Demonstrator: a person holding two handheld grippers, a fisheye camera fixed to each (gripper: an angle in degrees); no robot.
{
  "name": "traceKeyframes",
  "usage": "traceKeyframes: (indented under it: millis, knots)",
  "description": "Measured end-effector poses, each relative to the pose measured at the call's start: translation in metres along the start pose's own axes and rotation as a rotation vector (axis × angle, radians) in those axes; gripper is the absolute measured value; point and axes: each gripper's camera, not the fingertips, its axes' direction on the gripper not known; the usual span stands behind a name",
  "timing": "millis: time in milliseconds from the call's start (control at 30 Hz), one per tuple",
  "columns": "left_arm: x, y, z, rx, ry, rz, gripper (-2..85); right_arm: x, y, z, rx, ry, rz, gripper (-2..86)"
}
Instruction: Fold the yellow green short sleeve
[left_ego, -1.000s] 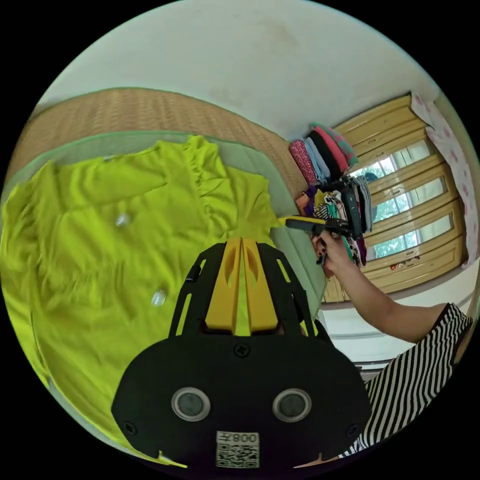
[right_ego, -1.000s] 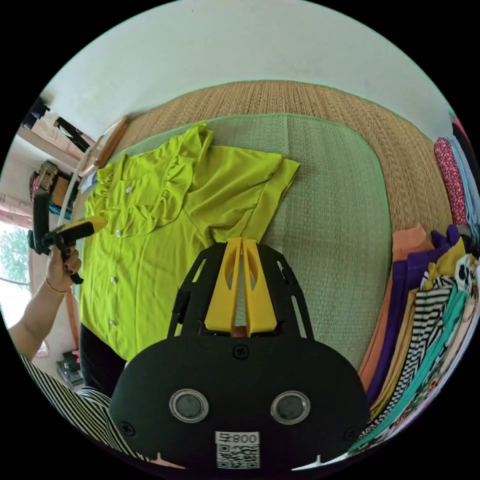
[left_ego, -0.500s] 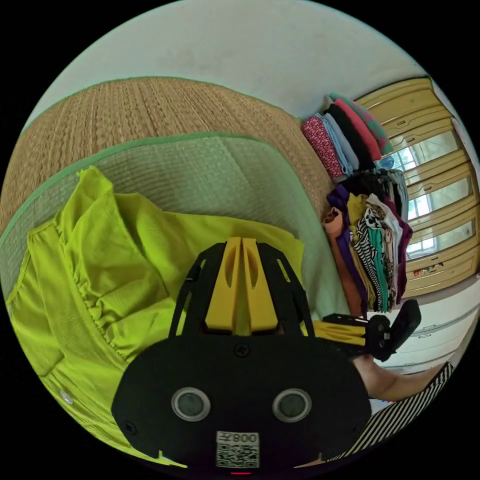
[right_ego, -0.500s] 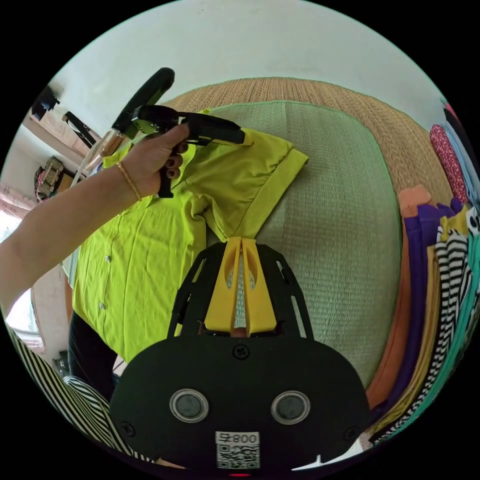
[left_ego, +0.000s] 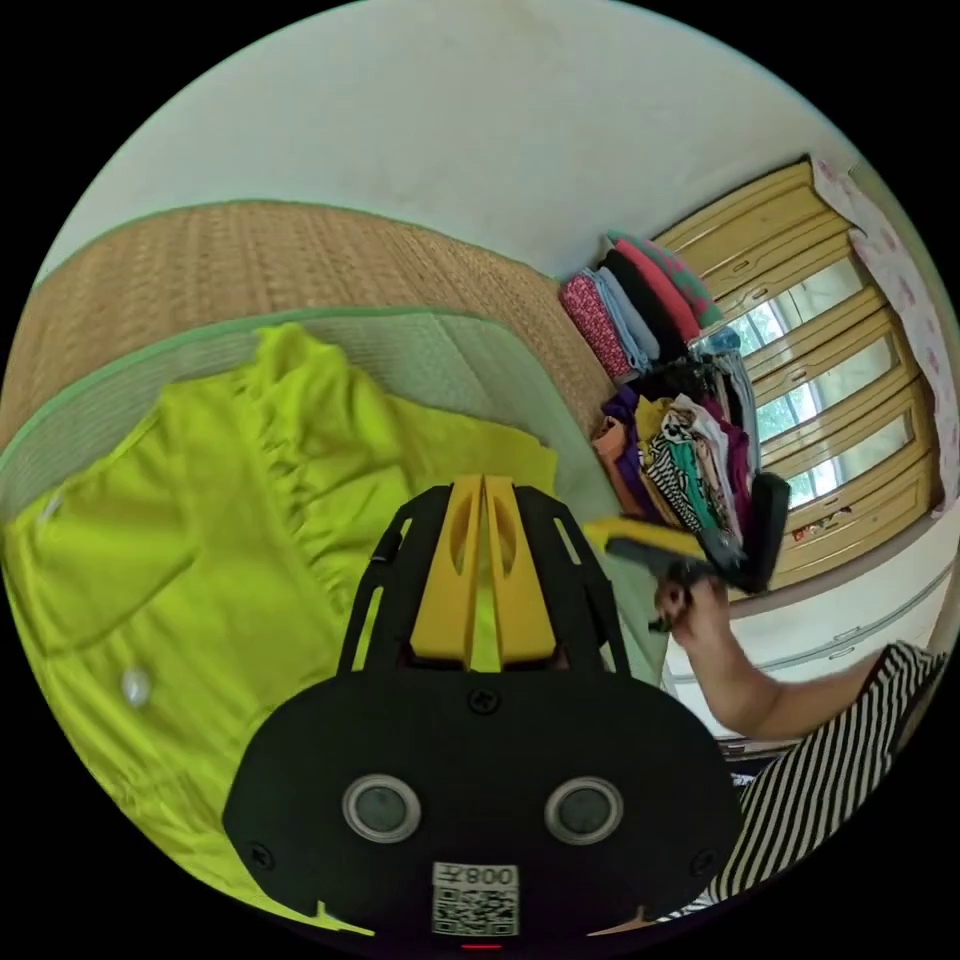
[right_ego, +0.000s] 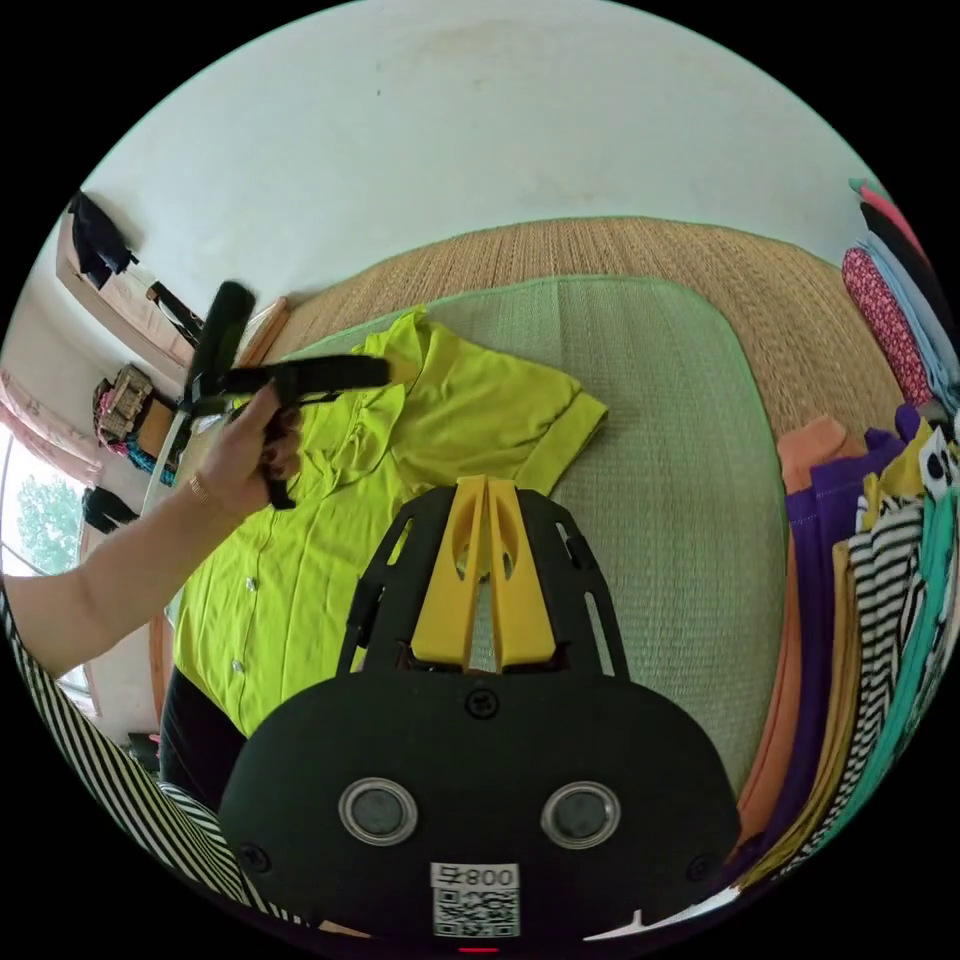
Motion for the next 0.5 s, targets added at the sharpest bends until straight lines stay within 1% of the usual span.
traceKeyframes:
  millis: [33, 100, 133, 200, 233, 300, 367, 400, 433, 467, 500]
  knots:
    - [-0.009, 0.011, -0.016, 0.02, -0.024, -0.017, 0.2, 0.001, -0.015, 0.005, -0.004, 0.009, -0.012, 0.0]
    - [-0.054, 0.056, -0.081, 0.101, -0.161, -0.137, 0.2, 0.005, -0.039, 0.014, -0.015, 0.017, -0.022, 0.0]
    - [-0.067, 0.068, -0.097, 0.118, -0.205, -0.179, 0.2, 0.006, -0.055, 0.022, -0.026, 0.022, -0.029, 0.0]
    - [-0.123, 0.115, -0.161, 0.185, -0.352, -0.396, 0.2, 0.009, -0.075, 0.034, -0.049, 0.043, -0.026, 0.1]
    - [-0.135, 0.127, -0.177, 0.212, -0.382, -0.44, 0.2, 0.01, -0.086, 0.042, -0.065, 0.062, -0.023, 0.1]
    - [-0.175, 0.165, -0.226, 0.298, -0.495, -0.602, 0.2, 0.013, -0.098, 0.055, -0.098, 0.103, -0.001, 0.1]
    - [-0.199, 0.183, -0.242, 0.289, -0.581, -0.685, 0.2, 0.017, -0.105, 0.069, -0.14, 0.136, 0.027, 0.1]
    - [-0.215, 0.19, -0.242, 0.219, -0.617, -0.736, 0.2, 0.017, -0.105, 0.069, -0.133, 0.135, 0.032, 0.1]
    - [-0.22, 0.194, -0.24, 0.188, -0.638, -0.757, 0.2, 0.018, -0.106, 0.067, -0.125, 0.129, 0.051, 0.0]
    - [-0.22, 0.2, -0.238, 0.206, -0.618, -0.713, 0.2, 0.018, -0.106, 0.067, -0.13, 0.134, 0.062, 0.0]
    - [-0.22, 0.206, -0.236, 0.201, -0.595, -0.722, 0.2, 0.018, -0.107, 0.067, -0.13, 0.139, 0.07, 0.0]
